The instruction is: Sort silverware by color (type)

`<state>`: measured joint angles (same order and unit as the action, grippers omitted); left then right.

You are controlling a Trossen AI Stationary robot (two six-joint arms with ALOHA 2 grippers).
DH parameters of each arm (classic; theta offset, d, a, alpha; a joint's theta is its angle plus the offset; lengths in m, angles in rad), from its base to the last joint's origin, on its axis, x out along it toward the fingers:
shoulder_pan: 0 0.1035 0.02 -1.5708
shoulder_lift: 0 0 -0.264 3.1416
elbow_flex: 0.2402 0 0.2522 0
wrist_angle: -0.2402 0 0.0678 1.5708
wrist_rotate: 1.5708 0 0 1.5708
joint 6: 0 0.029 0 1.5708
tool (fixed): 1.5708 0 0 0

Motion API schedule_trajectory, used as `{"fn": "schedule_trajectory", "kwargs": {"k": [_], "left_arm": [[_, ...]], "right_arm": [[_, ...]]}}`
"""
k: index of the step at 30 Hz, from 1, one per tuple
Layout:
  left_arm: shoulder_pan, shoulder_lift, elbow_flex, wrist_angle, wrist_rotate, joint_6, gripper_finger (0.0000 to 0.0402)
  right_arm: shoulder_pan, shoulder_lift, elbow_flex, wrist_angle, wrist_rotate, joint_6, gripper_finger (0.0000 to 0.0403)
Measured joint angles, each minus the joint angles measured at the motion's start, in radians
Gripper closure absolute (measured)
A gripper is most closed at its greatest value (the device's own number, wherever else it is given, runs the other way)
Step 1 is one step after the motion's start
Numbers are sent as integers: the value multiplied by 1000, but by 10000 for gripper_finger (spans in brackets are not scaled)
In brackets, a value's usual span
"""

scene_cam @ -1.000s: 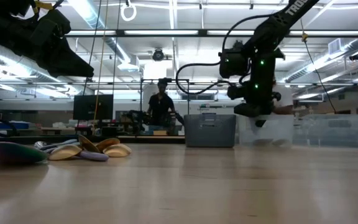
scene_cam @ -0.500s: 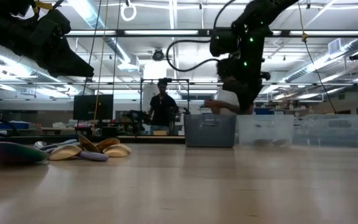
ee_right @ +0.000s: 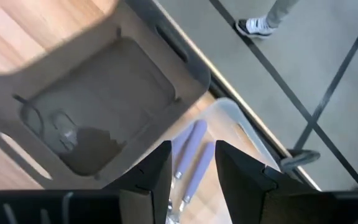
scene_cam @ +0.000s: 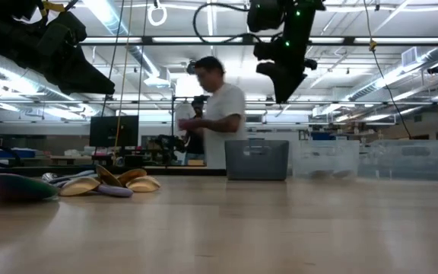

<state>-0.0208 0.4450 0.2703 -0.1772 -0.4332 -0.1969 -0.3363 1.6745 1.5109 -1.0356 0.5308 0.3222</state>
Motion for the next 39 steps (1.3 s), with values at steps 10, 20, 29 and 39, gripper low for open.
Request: {"fn": "schedule_trajectory", "kwargs": {"k": [10, 20, 29, 39], "left_arm": [[0, 0, 0, 0, 0, 0, 246], [0, 0, 0, 0, 0, -1, 246], [0, 0, 0, 0, 0, 0, 246], [0, 0, 0, 0, 0, 1, 246]], "right_arm": [[53, 0, 124, 6, -34, 0, 270], [105, 0, 175, 90, -36, 0, 270], [141, 20, 175, 258, -160, -11, 270], [178, 59, 174, 320, -193, -13, 270]]}}
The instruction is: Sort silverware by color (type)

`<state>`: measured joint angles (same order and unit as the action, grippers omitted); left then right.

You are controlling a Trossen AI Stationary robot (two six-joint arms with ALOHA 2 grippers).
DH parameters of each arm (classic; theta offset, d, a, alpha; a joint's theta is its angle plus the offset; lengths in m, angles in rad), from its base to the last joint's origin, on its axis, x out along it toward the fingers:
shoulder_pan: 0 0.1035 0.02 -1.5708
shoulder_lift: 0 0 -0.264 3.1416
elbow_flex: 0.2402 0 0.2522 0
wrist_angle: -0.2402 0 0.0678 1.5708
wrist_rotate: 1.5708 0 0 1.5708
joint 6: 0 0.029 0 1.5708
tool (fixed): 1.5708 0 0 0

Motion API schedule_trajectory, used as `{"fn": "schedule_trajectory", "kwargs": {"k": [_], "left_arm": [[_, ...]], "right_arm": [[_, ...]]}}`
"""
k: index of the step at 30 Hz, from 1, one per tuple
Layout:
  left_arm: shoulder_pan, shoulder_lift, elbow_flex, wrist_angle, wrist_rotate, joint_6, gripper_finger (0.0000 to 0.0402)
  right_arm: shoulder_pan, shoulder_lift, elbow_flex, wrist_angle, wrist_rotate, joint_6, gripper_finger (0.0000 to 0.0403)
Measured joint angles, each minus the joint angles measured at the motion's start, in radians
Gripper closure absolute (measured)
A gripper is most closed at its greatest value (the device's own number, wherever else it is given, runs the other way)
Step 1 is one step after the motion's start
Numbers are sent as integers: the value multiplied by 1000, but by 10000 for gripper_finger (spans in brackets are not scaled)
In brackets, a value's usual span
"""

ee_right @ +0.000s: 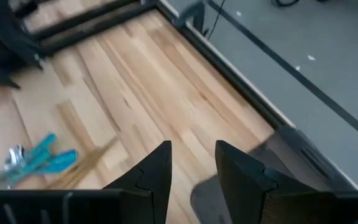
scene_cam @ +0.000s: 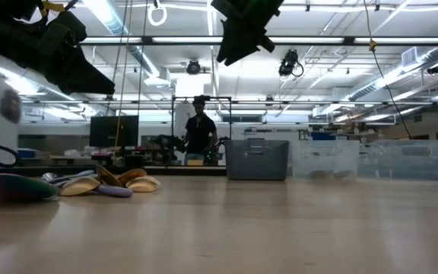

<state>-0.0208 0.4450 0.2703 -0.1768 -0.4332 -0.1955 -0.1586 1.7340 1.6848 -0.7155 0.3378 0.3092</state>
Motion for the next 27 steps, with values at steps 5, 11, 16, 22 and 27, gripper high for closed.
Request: {"fn": "schedule_trajectory", "kwargs": {"k": [5, 11, 16, 22, 27], "left_arm": [[0, 0, 0, 1, 0, 0, 246], [0, 0, 0, 1, 0, 0, 246], [0, 0, 0, 1, 0, 0, 246], [0, 0, 0, 1, 0, 0, 246], [0, 0, 0, 7, 0, 0, 246]], "right_arm": [[15, 12, 0, 58, -48, -6, 270], [38, 17, 0, 109, -78, -5, 269], [67, 17, 0, 151, -78, -6, 268], [111, 29, 0, 210, -79, -11, 268], [143, 50, 0, 280, -81, -29, 268]]}}
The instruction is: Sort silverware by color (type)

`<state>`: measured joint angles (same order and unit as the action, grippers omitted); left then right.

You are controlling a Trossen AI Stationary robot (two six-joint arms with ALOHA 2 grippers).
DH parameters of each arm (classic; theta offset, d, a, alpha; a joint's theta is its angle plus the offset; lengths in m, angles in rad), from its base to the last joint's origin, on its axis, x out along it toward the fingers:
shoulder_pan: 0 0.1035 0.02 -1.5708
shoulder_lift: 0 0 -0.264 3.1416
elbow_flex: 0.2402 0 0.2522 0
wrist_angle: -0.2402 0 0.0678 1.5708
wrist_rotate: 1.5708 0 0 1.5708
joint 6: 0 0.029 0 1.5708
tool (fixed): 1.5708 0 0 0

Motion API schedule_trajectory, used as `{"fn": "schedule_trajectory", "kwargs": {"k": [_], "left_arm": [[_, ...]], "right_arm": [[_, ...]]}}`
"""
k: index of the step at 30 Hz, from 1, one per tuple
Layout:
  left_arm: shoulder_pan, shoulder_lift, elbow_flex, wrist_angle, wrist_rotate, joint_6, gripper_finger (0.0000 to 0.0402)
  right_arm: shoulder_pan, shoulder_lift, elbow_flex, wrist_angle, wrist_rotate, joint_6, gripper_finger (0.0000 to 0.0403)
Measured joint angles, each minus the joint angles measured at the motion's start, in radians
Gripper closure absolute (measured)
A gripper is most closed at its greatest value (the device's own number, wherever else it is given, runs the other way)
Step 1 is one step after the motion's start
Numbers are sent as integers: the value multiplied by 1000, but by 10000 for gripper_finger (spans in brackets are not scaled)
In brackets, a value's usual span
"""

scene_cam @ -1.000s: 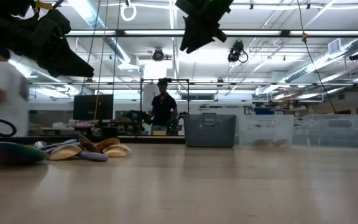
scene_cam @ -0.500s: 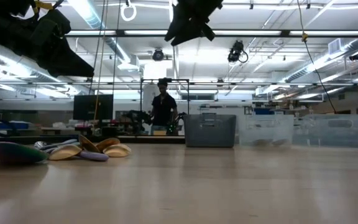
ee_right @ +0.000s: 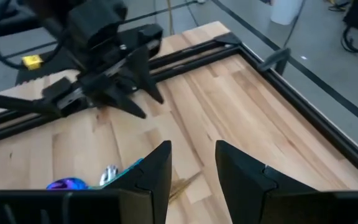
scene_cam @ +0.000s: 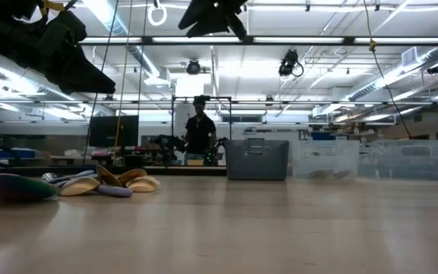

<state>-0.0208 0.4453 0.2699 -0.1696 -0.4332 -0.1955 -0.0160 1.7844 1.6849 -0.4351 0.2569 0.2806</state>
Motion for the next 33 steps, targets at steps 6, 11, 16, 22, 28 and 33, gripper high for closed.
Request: {"fn": "schedule_trajectory", "kwargs": {"k": [6, 11, 16, 22, 28, 33], "left_arm": [[0, 0, 0, 0, 0, 0, 246], [0, 0, 0, 1, 0, 0, 246], [0, 0, 0, 1, 0, 0, 246], [0, 0, 0, 1, 0, 0, 246], [0, 0, 0, 0, 0, -2, 246], [0, 0, 0, 4, 0, -1, 246]], "right_arm": [[26, -2, 0, 28, 0, -15, 268], [49, -2, 0, 52, -1, -26, 268], [73, -2, 0, 60, -3, -24, 268], [107, -2, 0, 92, 2, -27, 268], [138, 27, -2, 125, 11, -39, 268], [151, 80, -1, 182, 10, -41, 268]]}}
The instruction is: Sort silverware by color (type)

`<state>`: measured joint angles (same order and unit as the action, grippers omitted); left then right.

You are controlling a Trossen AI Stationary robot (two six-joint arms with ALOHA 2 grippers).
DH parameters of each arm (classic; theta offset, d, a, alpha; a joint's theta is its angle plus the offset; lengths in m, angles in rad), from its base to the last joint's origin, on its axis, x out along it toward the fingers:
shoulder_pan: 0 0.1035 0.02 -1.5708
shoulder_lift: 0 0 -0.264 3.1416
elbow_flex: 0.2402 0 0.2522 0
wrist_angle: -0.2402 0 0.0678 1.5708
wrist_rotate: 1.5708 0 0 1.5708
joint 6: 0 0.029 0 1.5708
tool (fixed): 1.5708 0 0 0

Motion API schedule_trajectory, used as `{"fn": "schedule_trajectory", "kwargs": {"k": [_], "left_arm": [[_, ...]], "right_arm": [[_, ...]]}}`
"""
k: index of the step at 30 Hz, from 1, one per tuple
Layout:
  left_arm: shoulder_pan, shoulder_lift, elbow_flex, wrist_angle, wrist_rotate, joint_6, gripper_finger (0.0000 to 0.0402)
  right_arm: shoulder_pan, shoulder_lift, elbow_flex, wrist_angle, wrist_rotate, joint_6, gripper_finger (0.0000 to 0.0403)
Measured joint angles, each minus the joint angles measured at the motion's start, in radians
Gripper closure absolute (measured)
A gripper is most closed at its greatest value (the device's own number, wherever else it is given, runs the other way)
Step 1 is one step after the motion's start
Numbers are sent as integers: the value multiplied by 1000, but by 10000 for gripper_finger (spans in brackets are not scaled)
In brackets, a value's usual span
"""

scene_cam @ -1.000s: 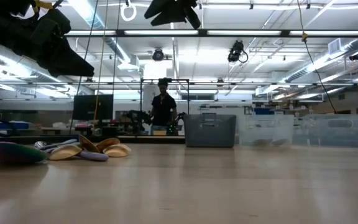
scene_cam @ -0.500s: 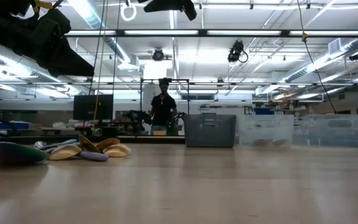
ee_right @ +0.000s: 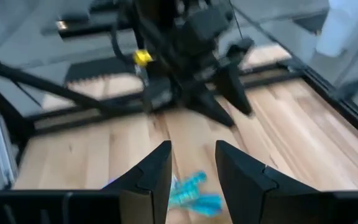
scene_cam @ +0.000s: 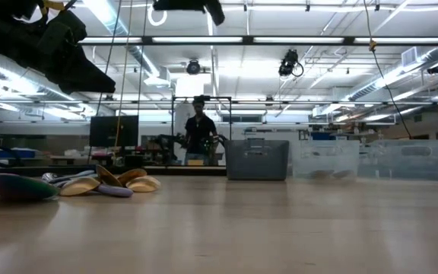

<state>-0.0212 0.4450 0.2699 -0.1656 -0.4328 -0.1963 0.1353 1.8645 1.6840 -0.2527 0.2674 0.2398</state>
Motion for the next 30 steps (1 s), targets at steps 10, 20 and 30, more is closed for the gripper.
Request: {"fn": "schedule_trajectory", "kwargs": {"k": [10, 20, 30], "left_arm": [[-1, 11, 0, 11, 1, 0, 246], [-5, 13, 0, -6, 95, 29, 246], [-5, 74, 0, -45, 339, -74, 246]], "right_arm": [[13, 95, -1, 26, -1, 1, 268], [15, 126, -1, 16, -7, 21, 268], [38, 109, -1, -72, -5, 31, 268]]}}
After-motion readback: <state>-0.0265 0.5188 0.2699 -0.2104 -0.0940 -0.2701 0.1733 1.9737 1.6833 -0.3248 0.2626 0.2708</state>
